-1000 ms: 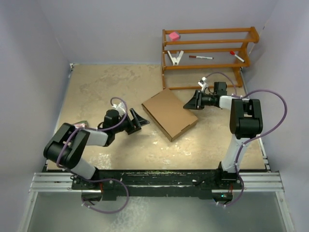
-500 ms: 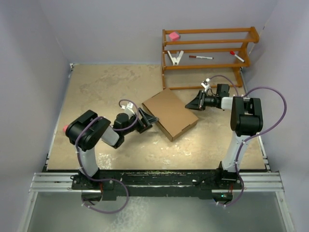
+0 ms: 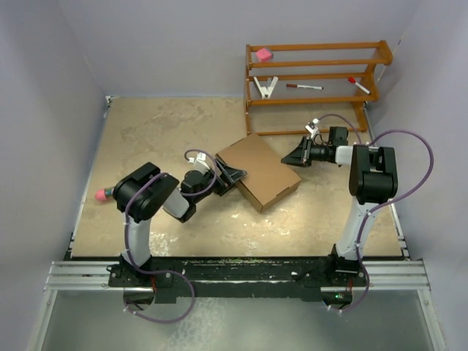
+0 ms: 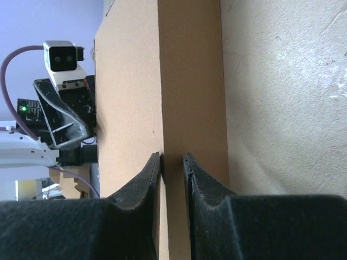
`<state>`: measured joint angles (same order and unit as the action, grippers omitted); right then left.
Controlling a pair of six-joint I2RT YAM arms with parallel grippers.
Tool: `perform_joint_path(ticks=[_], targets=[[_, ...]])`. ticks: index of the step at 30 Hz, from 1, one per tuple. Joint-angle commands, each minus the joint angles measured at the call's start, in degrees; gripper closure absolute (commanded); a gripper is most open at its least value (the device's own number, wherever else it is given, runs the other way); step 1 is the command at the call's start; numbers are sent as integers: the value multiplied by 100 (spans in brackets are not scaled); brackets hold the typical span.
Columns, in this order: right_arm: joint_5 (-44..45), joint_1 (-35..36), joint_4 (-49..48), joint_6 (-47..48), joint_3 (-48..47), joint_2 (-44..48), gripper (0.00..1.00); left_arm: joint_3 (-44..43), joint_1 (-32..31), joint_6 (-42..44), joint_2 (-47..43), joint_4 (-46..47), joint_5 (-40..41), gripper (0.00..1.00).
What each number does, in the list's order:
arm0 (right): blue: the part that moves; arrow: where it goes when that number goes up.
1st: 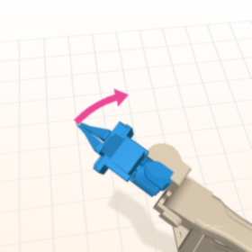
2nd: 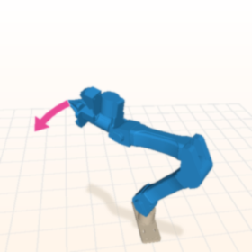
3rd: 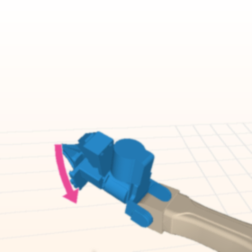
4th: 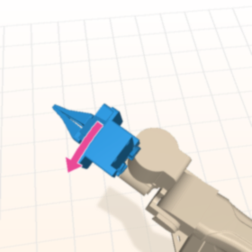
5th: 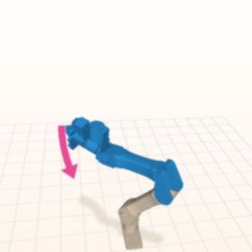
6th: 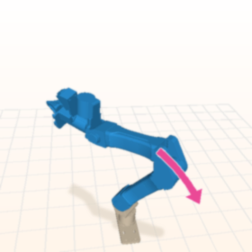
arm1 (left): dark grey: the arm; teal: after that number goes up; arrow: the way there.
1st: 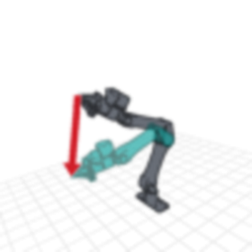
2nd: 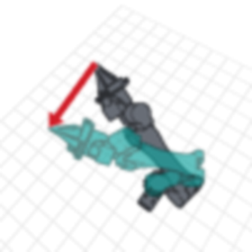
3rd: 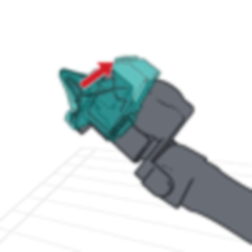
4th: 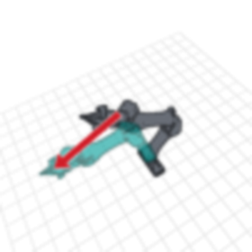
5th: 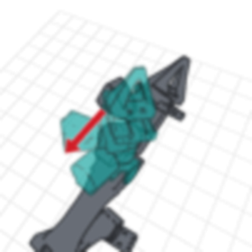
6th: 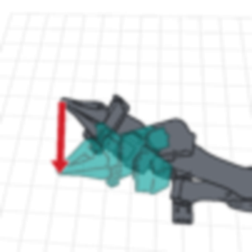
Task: Fold the paper box
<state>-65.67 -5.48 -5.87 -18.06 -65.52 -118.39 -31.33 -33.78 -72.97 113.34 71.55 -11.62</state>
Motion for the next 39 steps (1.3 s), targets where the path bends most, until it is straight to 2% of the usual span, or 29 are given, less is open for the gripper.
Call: perform_joint_path(ticks=[1,5,8,9,15,18,20,24,26,28,32,34,37,39], targets=[[1076,-68,437,406,78,-355,82,-98,-97,-115,137,733,388,4],[1038,-67,431,464,65,-306,82,-231,-118,-111,73,637,407,7],[869,-66,417,519,42,-198,80,-345,-120,-123,-24,251,412,15],[800,-66,434,567,21,-148,78,-373,-120,-98,-75,119,421,20],[397,-68,826,1062,-241,375,52,-469,-112,257,-497,-497,447,51],[352,-128,1141,1348,-408,808,40,-454,-57,474,-943,-930,408,58],[336,-229,1391,1563,-512,1201,34,-449,61,681,-1372,-1456,250,58],[402,-390,1490,1733,-503,1858,29,-753,534,1390,-2550,-3434,-353,60],[456,-430,1496,1765,-485,2156,29,-1194,859,2060,-3048,-4858,-727,64],[521,-464,1404,1721,-425,2428,29,-1894,1040,2989,-3399,-6749,-818,64],[474,-558,961,1181,-92,2851,28,-3943,1089,5251,-3344,-10080,-8,64],[453,-599,918,1159,-84,2897,28,-5078,1088,5987,-3059,-11379,555,64],[435,-625,906,1156,-84,2908,28,-6075,998,6656,-2710,-12591,1165,64],[435,-630,876,1156,-69,2909,28,-6511,647,6935,-2537,-12946,1880,64]])
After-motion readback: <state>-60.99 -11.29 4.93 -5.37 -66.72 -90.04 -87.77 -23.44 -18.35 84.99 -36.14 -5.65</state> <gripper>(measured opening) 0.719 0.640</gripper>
